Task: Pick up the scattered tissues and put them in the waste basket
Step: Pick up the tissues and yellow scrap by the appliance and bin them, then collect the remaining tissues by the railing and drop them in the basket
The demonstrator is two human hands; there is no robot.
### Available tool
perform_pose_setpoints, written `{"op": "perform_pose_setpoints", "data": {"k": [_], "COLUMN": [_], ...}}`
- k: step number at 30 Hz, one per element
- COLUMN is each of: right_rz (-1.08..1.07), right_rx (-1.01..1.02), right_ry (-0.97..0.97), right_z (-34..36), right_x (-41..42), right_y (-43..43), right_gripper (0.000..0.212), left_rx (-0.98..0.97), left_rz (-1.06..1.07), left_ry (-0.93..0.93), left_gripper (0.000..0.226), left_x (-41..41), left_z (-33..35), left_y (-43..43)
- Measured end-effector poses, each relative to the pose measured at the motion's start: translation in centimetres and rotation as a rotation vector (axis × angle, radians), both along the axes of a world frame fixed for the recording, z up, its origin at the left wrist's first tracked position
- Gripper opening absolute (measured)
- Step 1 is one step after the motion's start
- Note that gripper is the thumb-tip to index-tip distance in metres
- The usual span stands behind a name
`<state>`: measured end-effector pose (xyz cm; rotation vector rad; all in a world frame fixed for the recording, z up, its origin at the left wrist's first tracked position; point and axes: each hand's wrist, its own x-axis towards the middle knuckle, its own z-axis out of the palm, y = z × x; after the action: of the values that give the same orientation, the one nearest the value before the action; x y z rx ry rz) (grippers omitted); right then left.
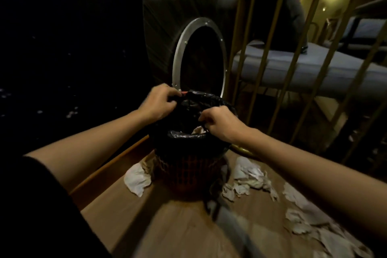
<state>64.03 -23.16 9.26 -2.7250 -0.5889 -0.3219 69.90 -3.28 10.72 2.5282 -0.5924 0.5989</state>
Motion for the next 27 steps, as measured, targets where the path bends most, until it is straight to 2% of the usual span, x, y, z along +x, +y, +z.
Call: {"op": "perform_pose_setpoints", "data": {"k": [3, 5, 6, 7, 9, 11, 12, 15, 17, 20, 23, 25, 27], "right_rz": [0.140, 0.222, 0.265, 0.298, 0.303, 0.194, 0.116, -0.112, -0.221, -0.263, -0.237, -0.200, -0.194], "right_rx": [-0.055, -0.018, 0.013, 0.038, 0.031, -0.007, -0.030, -0.075, -0.083, -0.161, -0.127, -0.089, -0.062], "right_ry": [-0.217, -0.250, -0.236, -0.200, -0.049, 0.173, 0.291, 0.532, 0.580, 0.452, 0.373, 0.352, 0.329], "right_z": [-0.1, -1.3, -2.5, -4.4, -9.4, -15.0, -17.7, -23.9, -26.9, -30.3, -31.6, -31.9, -32.1], "right_x": [-2.1, -3.6, -4.3, -4.5, -4.1, -2.2, -1.1, 1.5, 1.4, -0.1, -0.6, -0.7, -0.9], "right_y": [3.8, 7.3, 9.1, 10.8, 14.0, 16.6, 17.6, 19.2, 19.6, 19.2, 18.1, 17.7, 17.6], "right_gripper": [0.018, 0.014, 0.012, 0.010, 0.008, 0.015, 0.022, 0.042, 0.060, 0.066, 0.074, 0.082, 0.084], "left_rx": [-0.272, -0.439, -0.466, -0.410, -0.060, 0.305, 0.406, 0.474, 0.452, 0.511, 0.562, 0.476, 0.362], "left_rz": [0.141, 0.280, 0.329, 0.341, 0.262, 0.136, 0.093, 0.030, -0.009, -0.090, -0.158, -0.184, -0.194], "left_ry": [-0.225, -0.212, -0.149, -0.054, 0.210, 0.470, 0.562, 0.702, 0.723, 0.674, 0.514, 0.448, 0.431], "left_gripper": [0.022, 0.019, 0.019, 0.021, 0.034, 0.059, 0.071, 0.095, 0.097, 0.081, 0.046, 0.018, 0.008], "left_x": [1.1, 1.7, 2.0, 2.2, 2.8, 3.7, 4.1, 5.6, 6.2, 7.4, 8.1, 7.8, 7.2], "left_z": [-2.9, -6.9, -9.5, -12.1, -17.4, -21.5, -23.1, -26.0, -27.1, -28.2, -28.6, -28.7, -29.2], "left_y": [4.3, 7.3, 8.7, 10.0, 12.2, 13.6, 13.9, 14.1, 13.6, 12.4, 11.3, 11.1, 11.5]}}
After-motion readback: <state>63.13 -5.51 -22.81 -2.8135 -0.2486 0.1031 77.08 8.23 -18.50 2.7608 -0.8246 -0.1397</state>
